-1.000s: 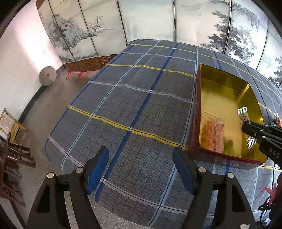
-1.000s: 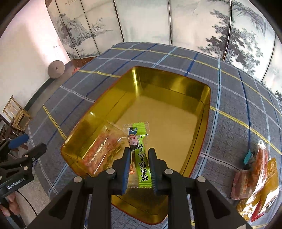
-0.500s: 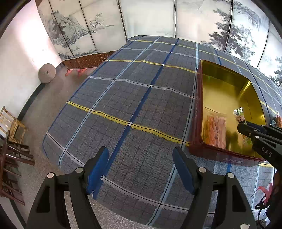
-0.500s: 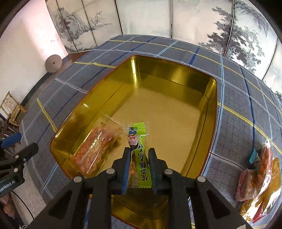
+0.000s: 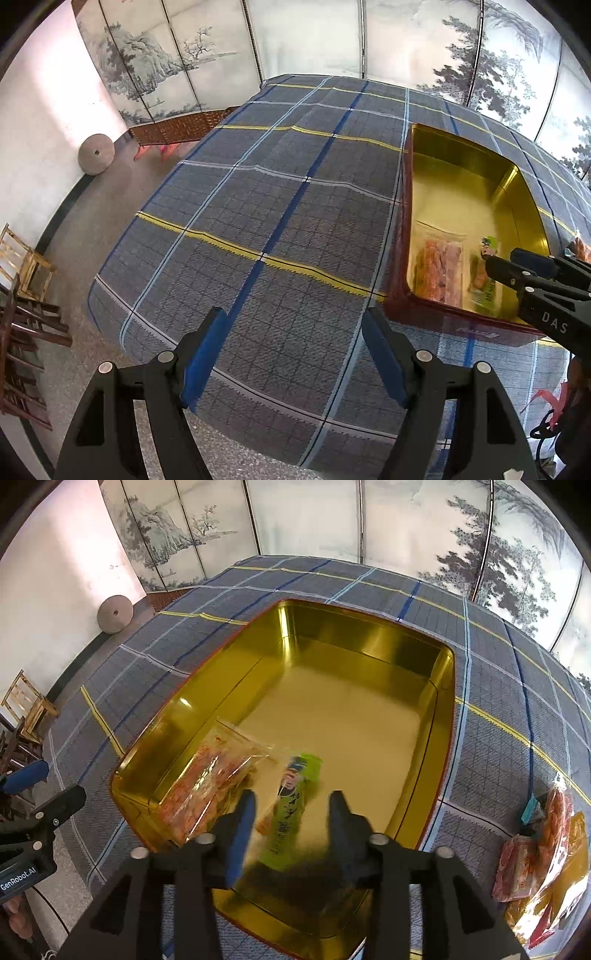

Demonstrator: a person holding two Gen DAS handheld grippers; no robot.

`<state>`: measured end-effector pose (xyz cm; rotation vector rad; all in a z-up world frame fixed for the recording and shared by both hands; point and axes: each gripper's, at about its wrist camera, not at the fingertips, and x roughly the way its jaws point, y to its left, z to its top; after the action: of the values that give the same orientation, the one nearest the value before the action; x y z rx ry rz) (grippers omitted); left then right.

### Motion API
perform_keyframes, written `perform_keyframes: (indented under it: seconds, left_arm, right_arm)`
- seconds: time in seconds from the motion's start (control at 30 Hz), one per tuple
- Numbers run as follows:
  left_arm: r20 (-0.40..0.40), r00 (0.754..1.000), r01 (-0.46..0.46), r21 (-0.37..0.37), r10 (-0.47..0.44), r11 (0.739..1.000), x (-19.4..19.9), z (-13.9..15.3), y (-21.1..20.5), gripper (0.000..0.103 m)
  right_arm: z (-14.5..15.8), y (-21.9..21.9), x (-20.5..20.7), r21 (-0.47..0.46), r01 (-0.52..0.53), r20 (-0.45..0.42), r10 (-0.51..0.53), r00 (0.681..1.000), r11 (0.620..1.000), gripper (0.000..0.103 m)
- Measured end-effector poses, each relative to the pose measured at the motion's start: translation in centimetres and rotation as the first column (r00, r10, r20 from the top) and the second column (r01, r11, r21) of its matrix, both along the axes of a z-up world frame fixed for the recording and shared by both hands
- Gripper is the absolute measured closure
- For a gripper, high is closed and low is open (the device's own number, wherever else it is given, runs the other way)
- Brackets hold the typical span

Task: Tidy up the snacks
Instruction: 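Move both grippers back to the snack pile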

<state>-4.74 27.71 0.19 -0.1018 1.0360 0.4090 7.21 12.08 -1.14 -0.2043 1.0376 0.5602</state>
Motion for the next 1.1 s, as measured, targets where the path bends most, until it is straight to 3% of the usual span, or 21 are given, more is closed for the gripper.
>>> perform_keyframes:
  seconds: [0.33,0.6,0.8,1.1]
  left_arm:
    - [0.027,0.999,0.043,-0.005,-0.042,0.999,0.6,1.2,-2.5,0.031]
    - [0.04,0.992,0.117,-0.005,-0.117,0.993,1.7,1.9,-6.3,0.031]
    - [0.042,0.984,0.173,-0.004,-0.173,0.985,2.7,2.3,-9.2,0.03]
    - [0.03,0.969,0.247,-0.007,-0.247,0.969,4.4,2.4,-13.4,0.03]
  right_arm:
    - [3.1,-2.8,-1.4,0.066,-0.013,0.057,0.01,0.998,0.998,0.059]
    - [4.9,-10.4,-0.9,0.063,0.071,0.1,-0.077,0.992,0.996,0.058]
    - [4.9,-18.4,0.5,-0.01,0.167,0.127,-0.165,0.978,0.986,0.049]
    - [3.2,-25.5,2.1,-0.166,0.173,0.144,-0.149,0.978,0.971,0.04]
